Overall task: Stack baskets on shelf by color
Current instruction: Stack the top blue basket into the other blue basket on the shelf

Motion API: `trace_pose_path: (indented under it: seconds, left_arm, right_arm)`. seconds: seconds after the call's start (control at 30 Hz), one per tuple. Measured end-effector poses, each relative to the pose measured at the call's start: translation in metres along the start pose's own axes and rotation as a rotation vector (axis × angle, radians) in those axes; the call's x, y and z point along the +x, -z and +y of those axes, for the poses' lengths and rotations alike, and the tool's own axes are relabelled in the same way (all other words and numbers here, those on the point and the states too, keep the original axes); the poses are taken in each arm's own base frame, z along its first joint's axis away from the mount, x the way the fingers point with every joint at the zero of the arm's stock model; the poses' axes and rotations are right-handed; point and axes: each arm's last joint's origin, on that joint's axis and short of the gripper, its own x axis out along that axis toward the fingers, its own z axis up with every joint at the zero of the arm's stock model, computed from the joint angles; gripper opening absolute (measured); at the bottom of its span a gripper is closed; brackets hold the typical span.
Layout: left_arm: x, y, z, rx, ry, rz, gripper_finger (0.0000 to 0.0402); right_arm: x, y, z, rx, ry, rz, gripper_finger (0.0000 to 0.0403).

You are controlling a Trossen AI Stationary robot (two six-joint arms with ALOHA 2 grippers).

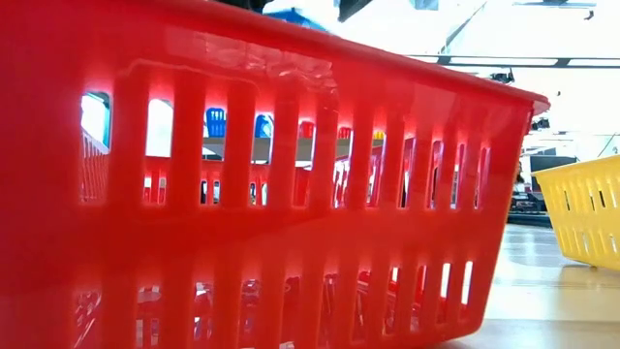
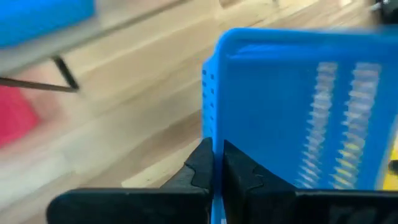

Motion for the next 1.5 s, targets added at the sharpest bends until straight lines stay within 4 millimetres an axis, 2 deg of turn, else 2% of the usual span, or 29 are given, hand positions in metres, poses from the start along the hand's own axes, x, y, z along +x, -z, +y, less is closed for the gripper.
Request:
trace_pose_path:
  seconds: [0.17, 0.33, 0.5, 0.7, 0.97, 1.07, 1.23, 1.5]
  left_arm:
    - [-0.015, -0.017, 0.023, 0.013, -0.004, -0.035, 0.0001]
    - [-0.03, -0.04, 0.051, -0.002, 0.005, -0.078, 0.0001]
    - [-0.037, -0.066, 0.085, -0.026, 0.014, -0.089, 0.0001]
    - [-0.037, -0.094, 0.125, -0.093, 0.031, -0.072, 0.0001]
    - [-0.037, -0.12, 0.168, -0.231, 0.017, -0.115, 0.0001]
    - [-0.03, -0.127, 0.177, -0.244, 0.023, -0.091, 0.0001]
    - [-0.014, -0.134, 0.178, -0.236, 0.021, -0.042, 0.0002]
    - [-0.005, -0.138, 0.178, -0.261, -0.007, -0.03, 0.0012]
  right_arm:
    - [-0.017, -0.008, -0.012, 0.03, 0.011, -0.039, 0.0167]
    - [-0.025, -0.015, -0.022, 0.066, 0.019, -0.076, 0.0167]
    - [-0.023, -0.015, -0.034, 0.138, 0.034, -0.069, 0.0167]
    - [-0.02, -0.015, -0.045, 0.218, 0.045, -0.061, 0.0167]
    - [-0.017, -0.016, -0.055, 0.298, 0.066, -0.059, 0.0167]
    - [-0.016, -0.015, -0.058, 0.326, 0.096, -0.062, 0.0167]
    - [-0.015, -0.015, -0.063, 0.336, 0.117, -0.061, 0.0167]
    - [-0.014, -0.015, -0.066, 0.359, 0.146, -0.065, 0.0167]
